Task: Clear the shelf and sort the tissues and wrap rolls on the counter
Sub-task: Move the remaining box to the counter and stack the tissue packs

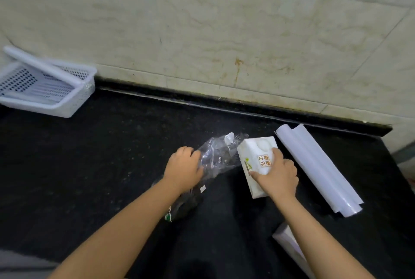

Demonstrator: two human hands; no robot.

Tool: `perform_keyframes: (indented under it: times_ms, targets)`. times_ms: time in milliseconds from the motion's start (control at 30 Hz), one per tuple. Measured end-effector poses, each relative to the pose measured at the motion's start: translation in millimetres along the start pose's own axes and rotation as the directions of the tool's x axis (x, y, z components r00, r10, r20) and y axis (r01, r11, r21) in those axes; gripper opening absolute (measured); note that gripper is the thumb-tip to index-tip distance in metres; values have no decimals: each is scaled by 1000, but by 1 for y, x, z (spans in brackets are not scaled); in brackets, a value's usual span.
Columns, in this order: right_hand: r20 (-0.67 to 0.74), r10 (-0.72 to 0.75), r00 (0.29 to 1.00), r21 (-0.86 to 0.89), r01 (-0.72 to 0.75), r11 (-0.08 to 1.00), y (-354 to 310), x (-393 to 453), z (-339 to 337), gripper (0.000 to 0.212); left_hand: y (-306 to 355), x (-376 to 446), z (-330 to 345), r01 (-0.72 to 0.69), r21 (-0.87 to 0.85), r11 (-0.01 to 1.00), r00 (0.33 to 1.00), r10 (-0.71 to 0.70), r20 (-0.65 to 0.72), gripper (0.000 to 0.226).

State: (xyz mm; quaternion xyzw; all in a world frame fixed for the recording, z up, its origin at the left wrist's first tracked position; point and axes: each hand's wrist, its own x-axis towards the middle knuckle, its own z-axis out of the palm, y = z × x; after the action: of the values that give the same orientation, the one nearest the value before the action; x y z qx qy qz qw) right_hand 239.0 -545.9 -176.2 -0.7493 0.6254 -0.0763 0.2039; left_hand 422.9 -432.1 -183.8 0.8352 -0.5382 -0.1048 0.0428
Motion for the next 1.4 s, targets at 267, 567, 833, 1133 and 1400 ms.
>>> perform_keyframes:
  times_ms: [267,567,833,1133,1400]
  targets:
    - [134,-558,819,36,559,829,-95,-99,25,84,-70,-118,-11,348,41,937,937,-348,-14,49]
    - [315,-818,481,103,840,533,-220,-244,122,81,-203,-297,-24,721,46,691,691,-722,13,46]
    - [323,-860,396,105,888,448,-341,-347,199,77,-345,-407,-38,808,-5,589,589,-808,-27,48]
    - [300,-826,477,-29,870,492,-438,-367,236,76,-461,-430,-61,796,-55,603,601,-798,-41,46]
    - [286,-785,550,-63,828,557,-527,-309,273,76,-547,-357,-74,754,-34,656,657,-754,7,48]
